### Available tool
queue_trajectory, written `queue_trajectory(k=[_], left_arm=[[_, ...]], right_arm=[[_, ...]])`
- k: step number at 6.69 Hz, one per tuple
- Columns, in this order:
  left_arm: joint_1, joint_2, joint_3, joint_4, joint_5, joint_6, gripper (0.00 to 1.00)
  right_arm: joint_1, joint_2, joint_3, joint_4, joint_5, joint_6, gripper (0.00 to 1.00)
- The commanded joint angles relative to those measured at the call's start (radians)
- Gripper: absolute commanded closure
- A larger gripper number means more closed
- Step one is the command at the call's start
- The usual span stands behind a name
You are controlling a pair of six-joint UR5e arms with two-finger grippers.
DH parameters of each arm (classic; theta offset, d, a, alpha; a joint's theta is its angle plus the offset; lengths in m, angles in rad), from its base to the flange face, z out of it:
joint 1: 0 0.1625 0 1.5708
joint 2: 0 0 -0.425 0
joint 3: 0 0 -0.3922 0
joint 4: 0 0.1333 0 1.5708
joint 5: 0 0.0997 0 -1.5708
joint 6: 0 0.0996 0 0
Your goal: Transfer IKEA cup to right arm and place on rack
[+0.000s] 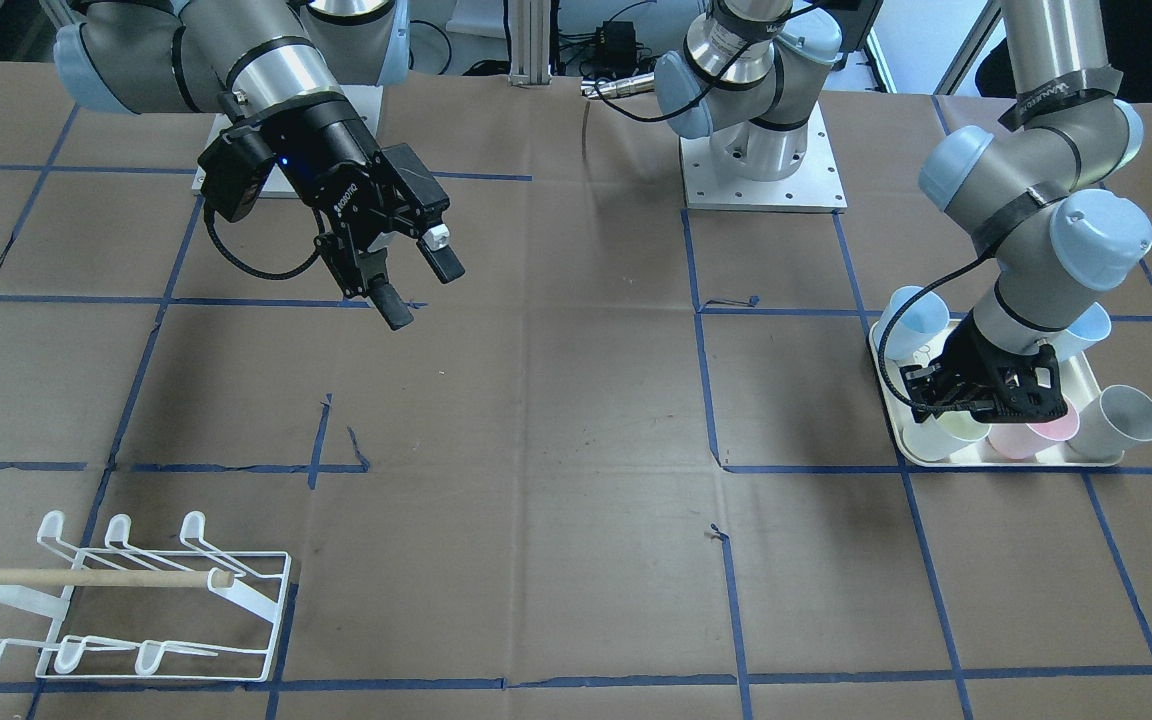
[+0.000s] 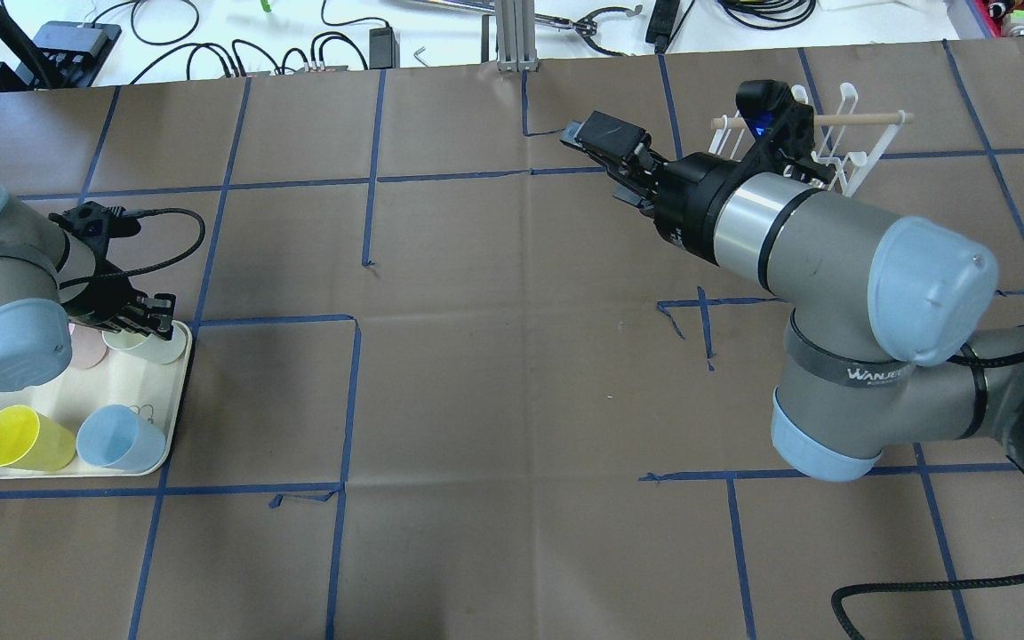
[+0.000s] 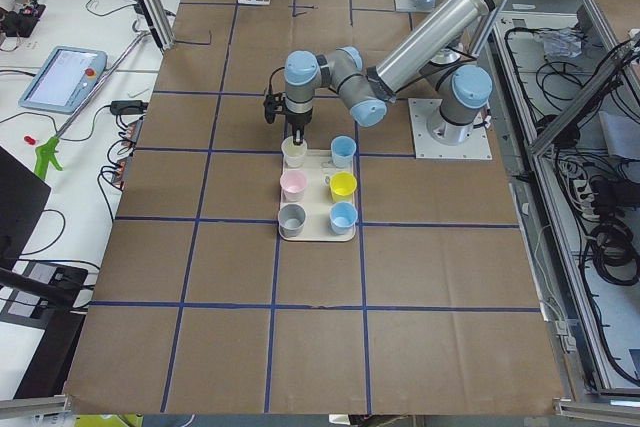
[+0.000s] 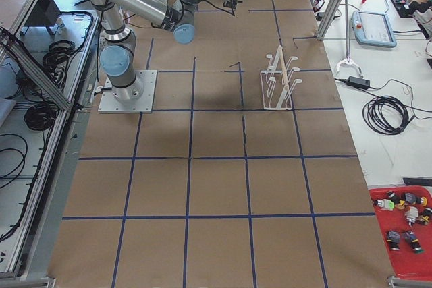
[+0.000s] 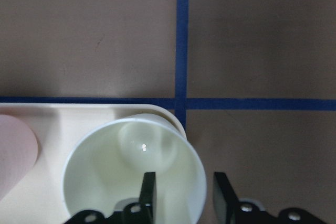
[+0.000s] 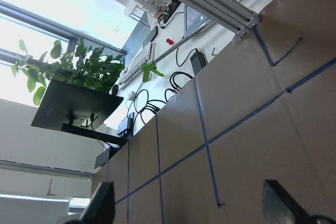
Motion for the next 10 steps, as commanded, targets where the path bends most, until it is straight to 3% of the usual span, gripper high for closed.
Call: queue_trajectory(k=[1,2,4,5,6,7,9,10], left_arm=[[0.0,0.025,0.061,-0.094,0.004,0.009,1.0],[-0.001,0.057,0.125,-0.206,0.033,0.007,1.0],[-0.038,0.068,0.361,-0.488,0.027,0.001,1.0],[-0.105,0.059,0.466,-0.558,0.026,0.006,1.0],[-0.168,0.058,0.502,-0.561,0.017,0.017,1.0],[-0.214,0.058,0.52,-0.551,-0.052,0.015,1.0],[-0.225,0.077,0.494,-0.508,-0.448,0.018,1.0],[-0.23,0.09,0.49,-0.477,-0.6,0.02,1.0]], right_arm=[[0.004,-0.001,0.064,-0.163,-0.014,0.347,0.0],[0.004,0.001,0.084,-0.26,-0.047,0.408,0.0],[0.004,-0.002,0.103,-0.288,-0.087,0.459,0.0],[0.004,0.001,0.103,-0.293,-0.086,0.459,0.0],[0.004,0.002,0.104,-0.293,-0.086,0.461,0.0],[0.004,-0.001,0.103,-0.289,-0.087,0.461,0.0],[0.005,0.001,0.1,-0.284,-0.084,0.462,0.0],[0.005,0.004,0.101,-0.275,-0.09,0.452,0.0]])
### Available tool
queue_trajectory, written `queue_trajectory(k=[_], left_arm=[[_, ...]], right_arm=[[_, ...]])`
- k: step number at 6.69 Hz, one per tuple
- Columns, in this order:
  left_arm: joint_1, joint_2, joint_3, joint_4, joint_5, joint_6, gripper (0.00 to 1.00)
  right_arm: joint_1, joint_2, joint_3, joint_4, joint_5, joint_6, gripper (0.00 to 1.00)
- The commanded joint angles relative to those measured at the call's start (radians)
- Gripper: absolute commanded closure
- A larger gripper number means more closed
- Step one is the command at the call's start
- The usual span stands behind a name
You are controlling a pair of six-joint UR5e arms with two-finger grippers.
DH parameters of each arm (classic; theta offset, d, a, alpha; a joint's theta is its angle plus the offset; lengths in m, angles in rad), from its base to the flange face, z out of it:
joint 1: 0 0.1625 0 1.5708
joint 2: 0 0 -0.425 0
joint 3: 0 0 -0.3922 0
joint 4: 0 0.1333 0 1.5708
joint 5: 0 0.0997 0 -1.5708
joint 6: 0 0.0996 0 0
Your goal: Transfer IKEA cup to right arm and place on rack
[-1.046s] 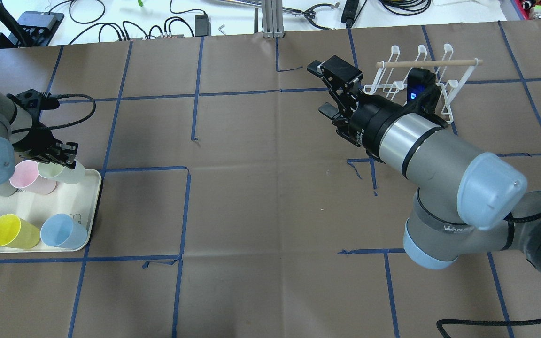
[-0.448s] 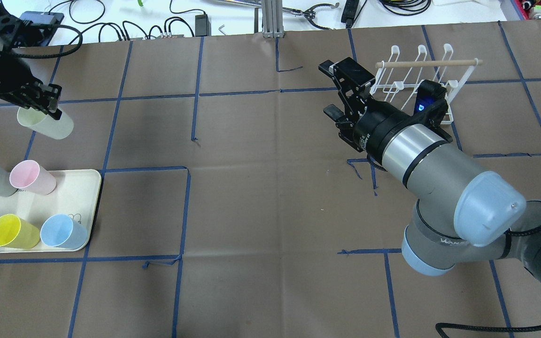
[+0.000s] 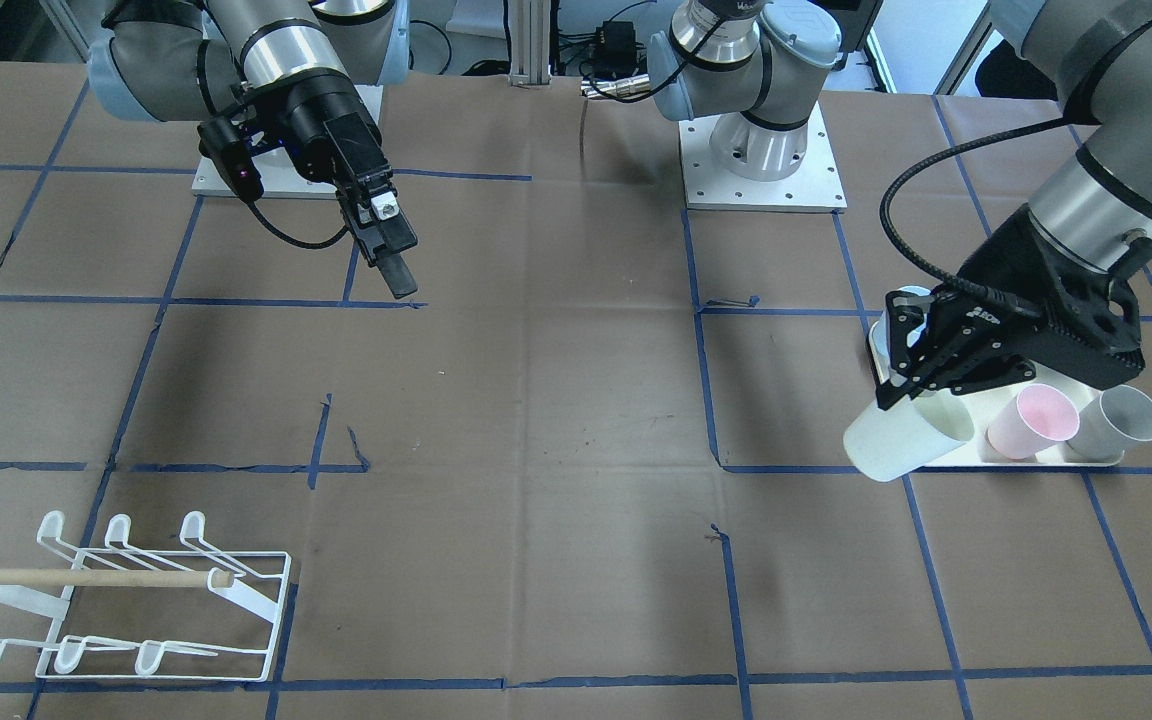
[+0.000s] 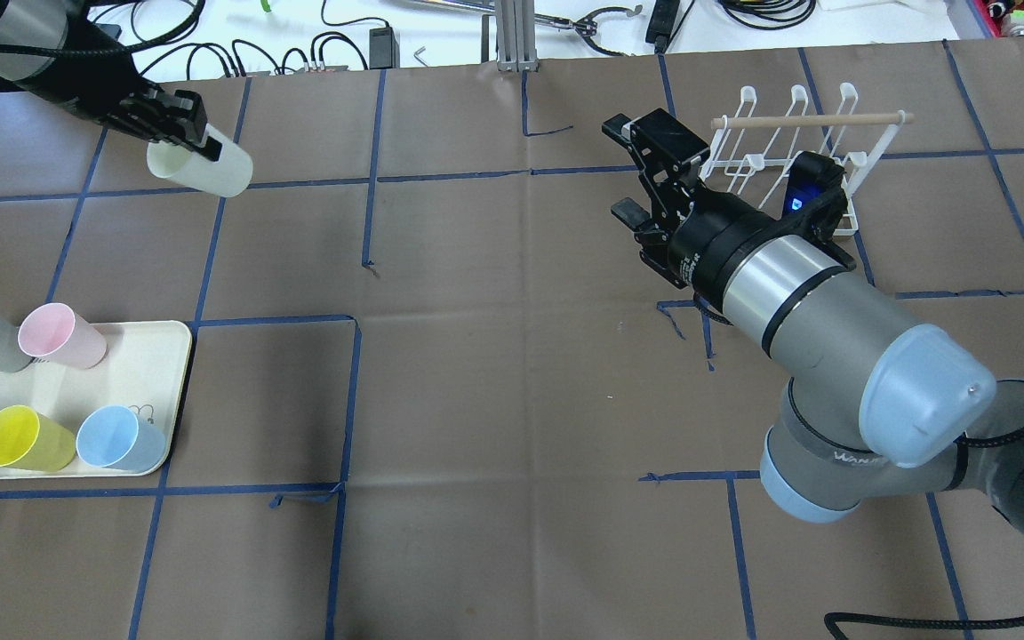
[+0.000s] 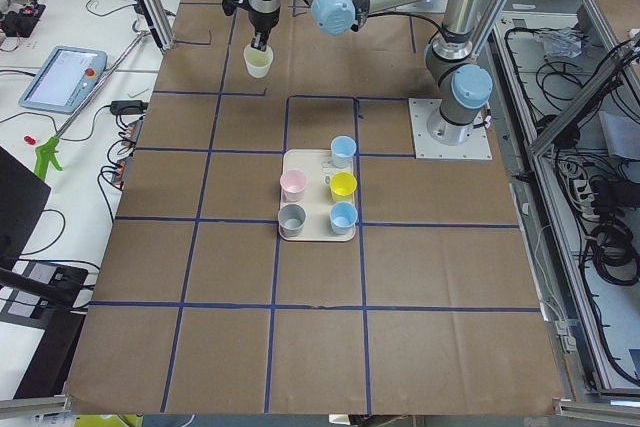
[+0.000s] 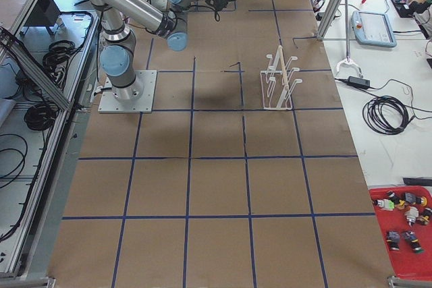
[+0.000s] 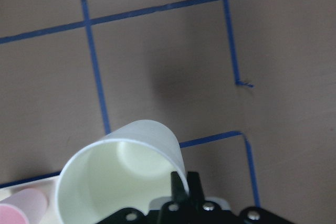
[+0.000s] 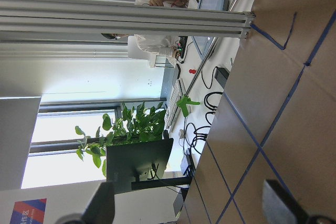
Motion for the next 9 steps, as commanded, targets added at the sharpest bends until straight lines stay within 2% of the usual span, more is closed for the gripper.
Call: queue_trajectory(k=[1,2,3,4,5,6,7,9], left_arm=[[-0.016,0.04,-0.034,0.093,-0.329,0.016,1.0],[-0.052,0.089,-0.111,0.191,-0.403,0.024,1.0],[-0.08,0.129,-0.243,0.409,-0.459,0.02,1.0],[-0.083,0.147,-0.403,0.644,-0.553,0.014,1.0],[-0.085,0.151,-0.528,0.836,-0.592,0.001,1.0],[-0.088,0.135,-0.61,0.988,-0.631,-0.005,1.0],[-0.1,0.126,-0.653,1.089,-0.637,-0.01,1.0],[-0.202,0.09,-0.674,1.219,-0.625,-0.013,1.0]], right_arm=[[0.0,0.004,-0.002,0.009,-0.005,-0.001,0.0],[0.0,0.011,0.001,0.023,-0.005,0.008,0.0],[0.002,0.012,0.004,0.026,-0.007,0.108,0.0],[0.002,0.018,0.004,0.026,-0.007,0.246,0.0],[0.003,0.023,0.003,0.024,-0.005,0.258,0.0],[0.003,0.024,0.003,0.026,-0.005,0.254,0.0],[0.011,0.029,-0.002,0.026,-0.002,0.252,0.0],[0.051,0.038,-0.002,0.03,-0.007,0.261,0.0]])
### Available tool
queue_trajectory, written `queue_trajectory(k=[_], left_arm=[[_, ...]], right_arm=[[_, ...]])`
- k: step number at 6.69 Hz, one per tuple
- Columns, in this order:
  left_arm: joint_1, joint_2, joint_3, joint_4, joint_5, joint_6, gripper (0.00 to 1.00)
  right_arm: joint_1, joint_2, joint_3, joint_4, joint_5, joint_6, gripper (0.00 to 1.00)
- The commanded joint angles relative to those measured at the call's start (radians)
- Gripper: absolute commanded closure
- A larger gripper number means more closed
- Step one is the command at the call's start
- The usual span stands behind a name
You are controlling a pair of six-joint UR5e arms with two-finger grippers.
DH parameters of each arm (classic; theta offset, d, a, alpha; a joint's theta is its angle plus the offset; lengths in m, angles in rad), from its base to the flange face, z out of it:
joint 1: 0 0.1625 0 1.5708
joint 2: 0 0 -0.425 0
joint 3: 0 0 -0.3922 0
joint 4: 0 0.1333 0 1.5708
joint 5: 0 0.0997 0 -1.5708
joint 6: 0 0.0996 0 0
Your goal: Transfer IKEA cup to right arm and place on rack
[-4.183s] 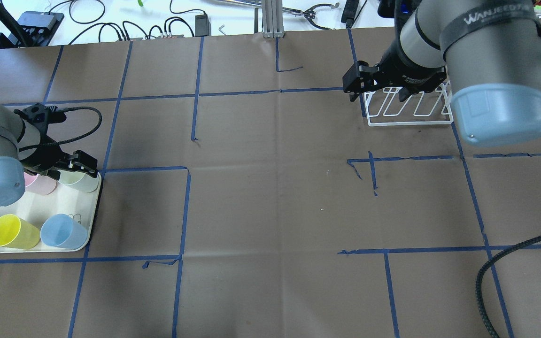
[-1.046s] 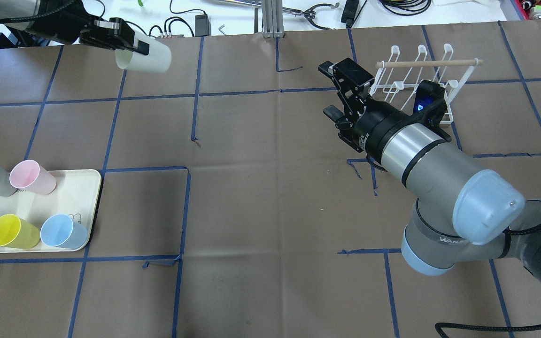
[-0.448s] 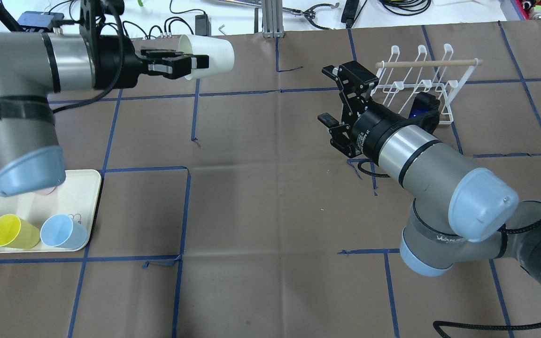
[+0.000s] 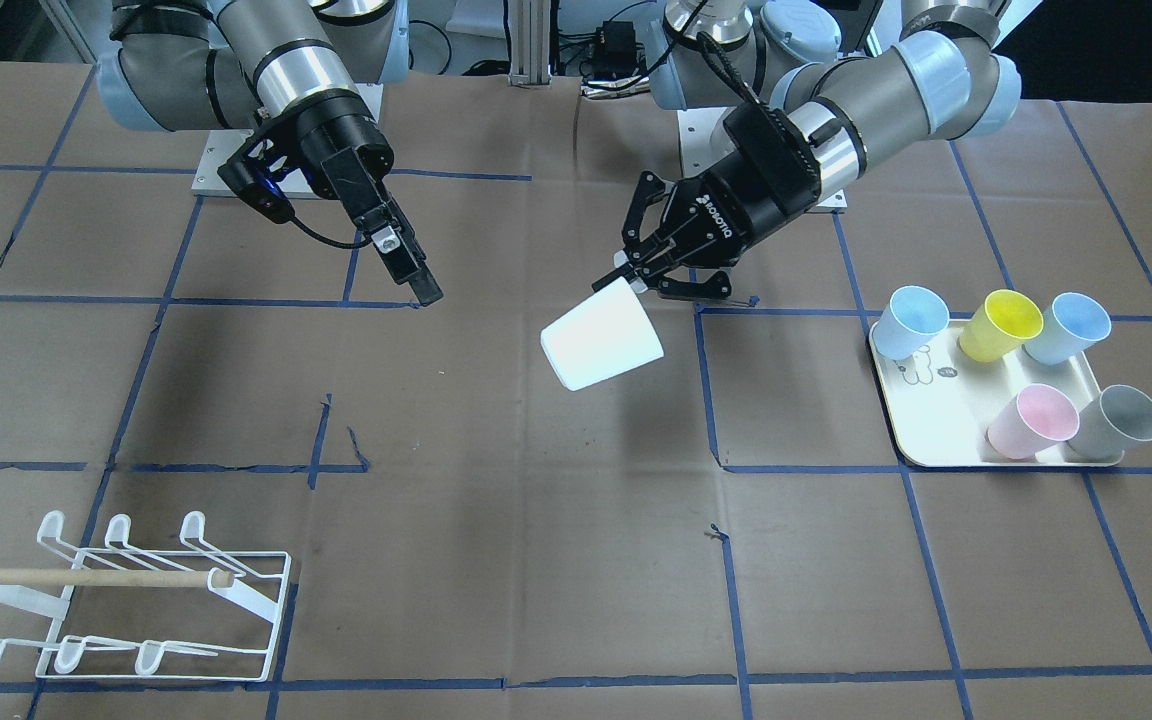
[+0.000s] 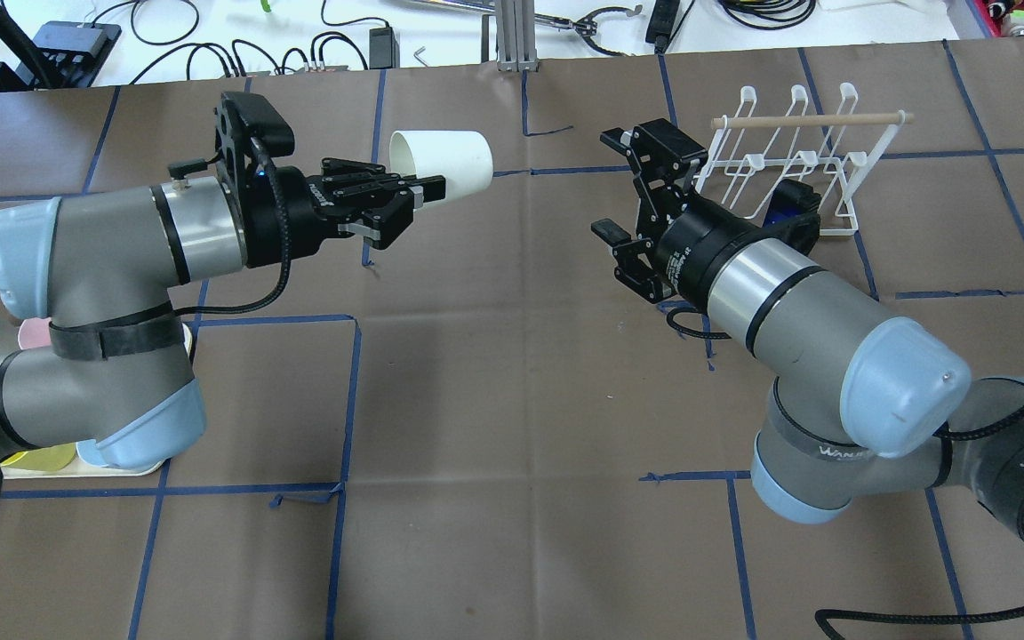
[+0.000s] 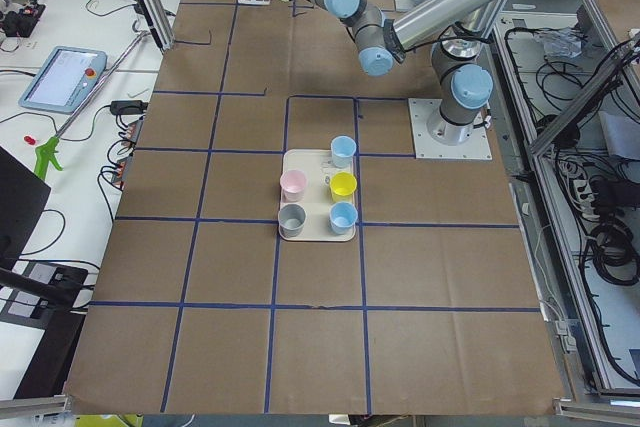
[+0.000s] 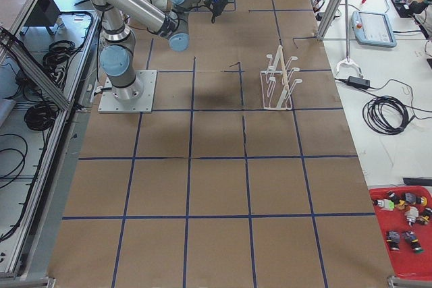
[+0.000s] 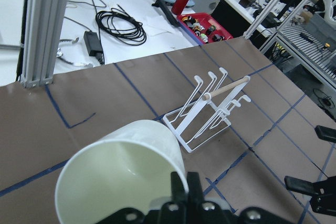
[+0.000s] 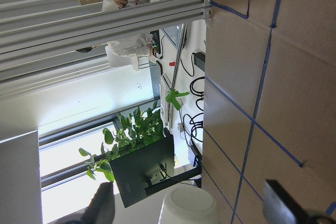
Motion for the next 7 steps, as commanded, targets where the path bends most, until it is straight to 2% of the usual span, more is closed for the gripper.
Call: queue_trajectory(k=[1,3,4,7], left_arm=[[-0.075,-0.088,-0.01,0.181,0.007,-0.048,1.0],[-0.075,-0.191,-0.007,0.548,0.013,-0.366,1.0],[-0.08,-0.234,-0.007,0.626,0.013,-0.387,0.99],[-0.099,-0.227,-0.013,0.633,0.013,-0.407,0.99]], right_arm=[[0.047,0.027,-0.001,0.003,-0.002,0.024,0.0],[0.073,0.04,-0.011,0.003,-0.014,0.096,0.0],[0.075,0.043,-0.024,0.003,-0.016,0.096,0.0],[0.101,0.139,-0.114,0.0,-0.016,0.09,0.0]])
